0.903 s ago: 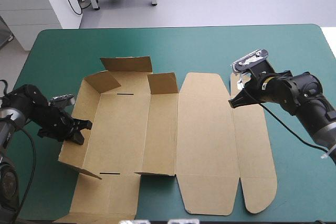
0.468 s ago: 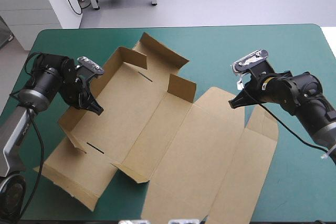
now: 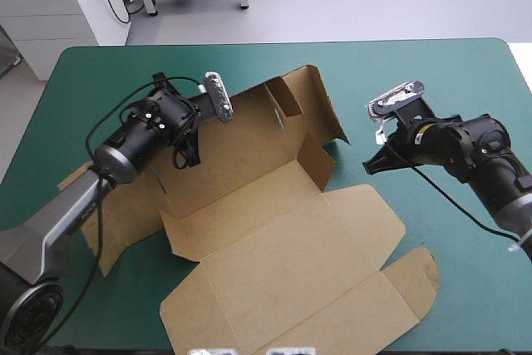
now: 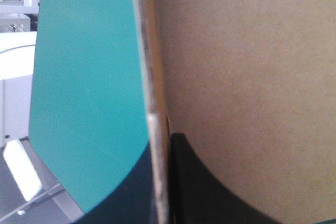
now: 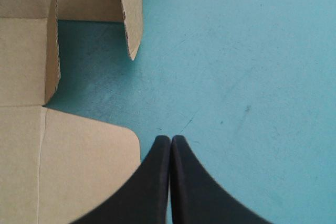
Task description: Fold the box
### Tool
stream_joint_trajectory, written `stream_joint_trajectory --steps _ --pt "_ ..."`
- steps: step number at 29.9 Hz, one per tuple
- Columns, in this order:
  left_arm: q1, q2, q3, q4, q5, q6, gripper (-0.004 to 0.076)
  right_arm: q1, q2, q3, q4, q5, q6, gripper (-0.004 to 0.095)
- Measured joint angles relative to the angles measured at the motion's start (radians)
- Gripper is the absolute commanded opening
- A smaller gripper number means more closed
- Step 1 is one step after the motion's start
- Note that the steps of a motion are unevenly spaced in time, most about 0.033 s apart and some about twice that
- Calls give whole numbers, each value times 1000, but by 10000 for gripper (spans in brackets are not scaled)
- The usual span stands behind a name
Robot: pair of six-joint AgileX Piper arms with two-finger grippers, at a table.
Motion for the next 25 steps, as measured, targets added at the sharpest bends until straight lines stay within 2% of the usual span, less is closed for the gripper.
stream_joint_trajectory --steps 11,20,25 --pt "-220 46 18 365 -104 -205 -8 0 0 0 0 0 0 -21" --pt "-282 45 46 517 -141 -269 -8 0 0 0 0 2 0 -21" --pt "-345 13 184 739 -173 -468 -8 0 0 0 0 4 14 -21"
